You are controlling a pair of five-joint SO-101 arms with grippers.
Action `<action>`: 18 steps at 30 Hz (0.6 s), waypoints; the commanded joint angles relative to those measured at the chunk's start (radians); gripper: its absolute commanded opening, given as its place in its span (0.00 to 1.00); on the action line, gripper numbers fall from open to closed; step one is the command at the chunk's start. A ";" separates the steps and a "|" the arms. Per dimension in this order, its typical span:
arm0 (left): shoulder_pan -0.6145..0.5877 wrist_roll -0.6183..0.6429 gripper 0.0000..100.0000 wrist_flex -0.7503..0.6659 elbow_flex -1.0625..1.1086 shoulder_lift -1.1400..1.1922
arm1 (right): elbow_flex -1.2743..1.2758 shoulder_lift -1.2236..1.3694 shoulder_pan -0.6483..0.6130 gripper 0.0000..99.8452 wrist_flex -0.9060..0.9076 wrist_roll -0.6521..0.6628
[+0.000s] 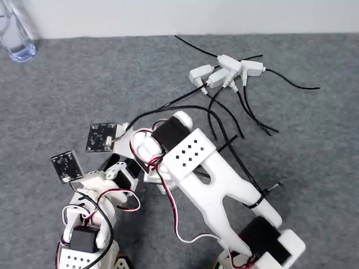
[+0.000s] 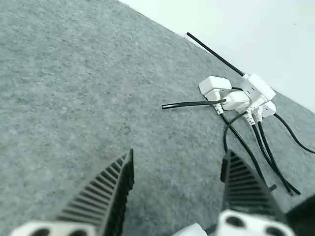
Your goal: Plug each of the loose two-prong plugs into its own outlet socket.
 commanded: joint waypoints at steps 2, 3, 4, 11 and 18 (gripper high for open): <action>0.005 0.009 0.27 0.003 -0.007 -0.003 | -0.126 -0.050 -0.007 0.01 0.039 -0.008; 0.003 0.009 0.27 0.003 -0.007 -0.003 | -0.140 -0.050 -0.007 0.01 0.045 -0.009; 0.003 0.009 0.27 0.003 -0.007 -0.003 | -0.153 -0.050 -0.007 0.01 0.051 -0.011; 0.002 0.008 0.27 0.005 -0.007 -0.003 | -0.210 -0.050 -0.007 0.01 0.071 -0.012; 0.002 0.008 0.27 0.005 -0.007 -0.003 | -0.212 -0.051 -0.007 0.01 0.071 -0.012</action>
